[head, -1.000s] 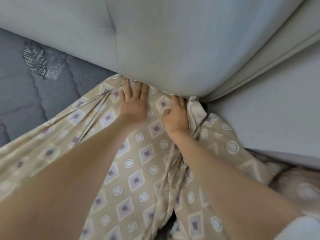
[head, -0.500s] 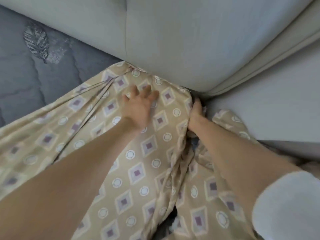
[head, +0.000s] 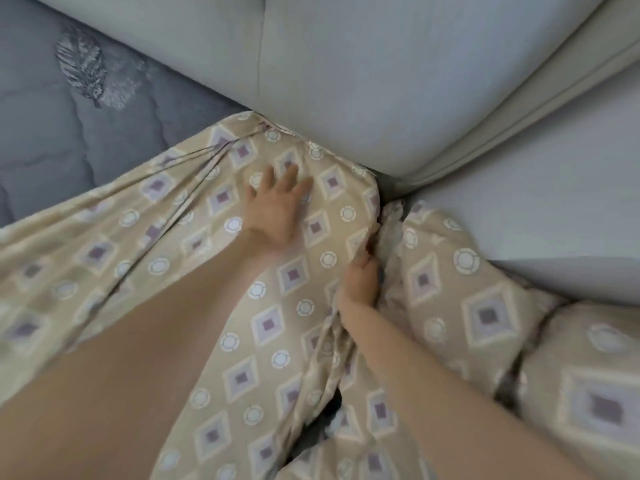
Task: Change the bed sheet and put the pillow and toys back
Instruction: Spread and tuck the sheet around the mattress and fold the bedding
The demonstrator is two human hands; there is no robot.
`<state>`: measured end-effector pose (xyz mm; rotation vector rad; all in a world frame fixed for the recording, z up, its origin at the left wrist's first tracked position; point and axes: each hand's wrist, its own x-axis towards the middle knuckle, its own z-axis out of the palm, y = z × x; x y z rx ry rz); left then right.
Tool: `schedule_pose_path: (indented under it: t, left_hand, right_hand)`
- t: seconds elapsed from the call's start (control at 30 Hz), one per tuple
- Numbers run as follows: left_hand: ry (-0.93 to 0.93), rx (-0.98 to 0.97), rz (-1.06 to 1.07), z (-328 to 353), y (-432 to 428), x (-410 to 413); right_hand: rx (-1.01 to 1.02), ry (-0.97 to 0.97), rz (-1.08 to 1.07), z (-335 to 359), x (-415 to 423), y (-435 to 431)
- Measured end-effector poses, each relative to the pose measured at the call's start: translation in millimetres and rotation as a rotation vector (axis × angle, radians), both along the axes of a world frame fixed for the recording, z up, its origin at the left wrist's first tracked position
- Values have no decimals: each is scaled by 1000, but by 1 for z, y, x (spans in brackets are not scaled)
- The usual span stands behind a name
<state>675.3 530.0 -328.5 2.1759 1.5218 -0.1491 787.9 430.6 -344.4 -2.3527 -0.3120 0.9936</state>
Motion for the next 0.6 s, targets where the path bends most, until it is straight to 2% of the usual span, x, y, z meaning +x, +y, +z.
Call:
schedule_pose_path:
  t: [0.13,0.23,0.3,0.37,0.43,0.6]
  left_hand:
    - [-50,10,-11,10,-28,-6]
    - [-42,-54,-53,12,-51,-17]
    - [-58,-87,-47,12,-63,-22]
    - [-72,-98,-43,13,-70,-24]
    - [-89,-96,-34,14,-71,-24]
    - [-12,-70,-68,5,-68,-27]
  right_hand:
    - [-144,-69,381,13,-9,-45]
    - [-473,127,640,19,4,-49]
    - [-607,208,730,22,12,-43]
    - [-676,227,757,21,16,-36]
    - [-661,231,734,15,17,-32]
    - [-619,87,624,-4,8,-35]
